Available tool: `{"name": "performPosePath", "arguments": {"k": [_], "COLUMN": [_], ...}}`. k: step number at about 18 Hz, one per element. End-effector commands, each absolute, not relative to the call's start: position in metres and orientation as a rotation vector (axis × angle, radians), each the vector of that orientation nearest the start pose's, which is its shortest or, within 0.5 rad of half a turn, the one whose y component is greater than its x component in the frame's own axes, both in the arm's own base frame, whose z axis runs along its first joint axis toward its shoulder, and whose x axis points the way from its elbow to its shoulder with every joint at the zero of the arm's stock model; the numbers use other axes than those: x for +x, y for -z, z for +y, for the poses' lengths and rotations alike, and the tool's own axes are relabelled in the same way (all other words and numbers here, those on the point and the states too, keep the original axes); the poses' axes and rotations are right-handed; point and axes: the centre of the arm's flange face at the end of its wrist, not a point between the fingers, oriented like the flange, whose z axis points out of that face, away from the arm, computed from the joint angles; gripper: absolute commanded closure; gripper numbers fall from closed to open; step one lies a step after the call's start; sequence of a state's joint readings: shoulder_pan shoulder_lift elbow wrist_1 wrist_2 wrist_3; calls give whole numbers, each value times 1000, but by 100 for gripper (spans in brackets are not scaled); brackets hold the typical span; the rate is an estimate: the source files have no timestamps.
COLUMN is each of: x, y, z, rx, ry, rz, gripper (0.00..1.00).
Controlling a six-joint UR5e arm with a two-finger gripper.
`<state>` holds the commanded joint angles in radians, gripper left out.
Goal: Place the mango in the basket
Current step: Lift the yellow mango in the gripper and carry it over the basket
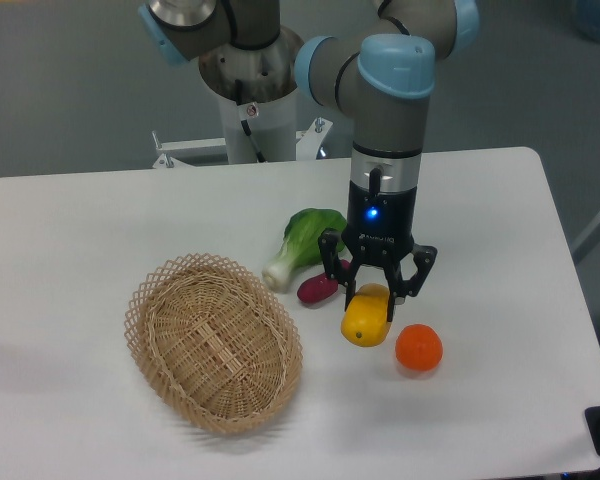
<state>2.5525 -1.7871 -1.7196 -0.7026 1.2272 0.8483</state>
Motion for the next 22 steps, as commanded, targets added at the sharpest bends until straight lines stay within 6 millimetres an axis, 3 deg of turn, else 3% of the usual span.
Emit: {"name": "performPosePath", "arguments": {"k": [6,14,17,22], "x": [-397,-374,-347,-273], "y": [-406,-407,-392,-343], "z": [467,482,496,534], "rx": [-2557,-2547,-2579,-2748], "ry": [-253,-193,-149,-217], "rz": [-64,-188,-249,-243], "gripper": [55,55,55,54]}}
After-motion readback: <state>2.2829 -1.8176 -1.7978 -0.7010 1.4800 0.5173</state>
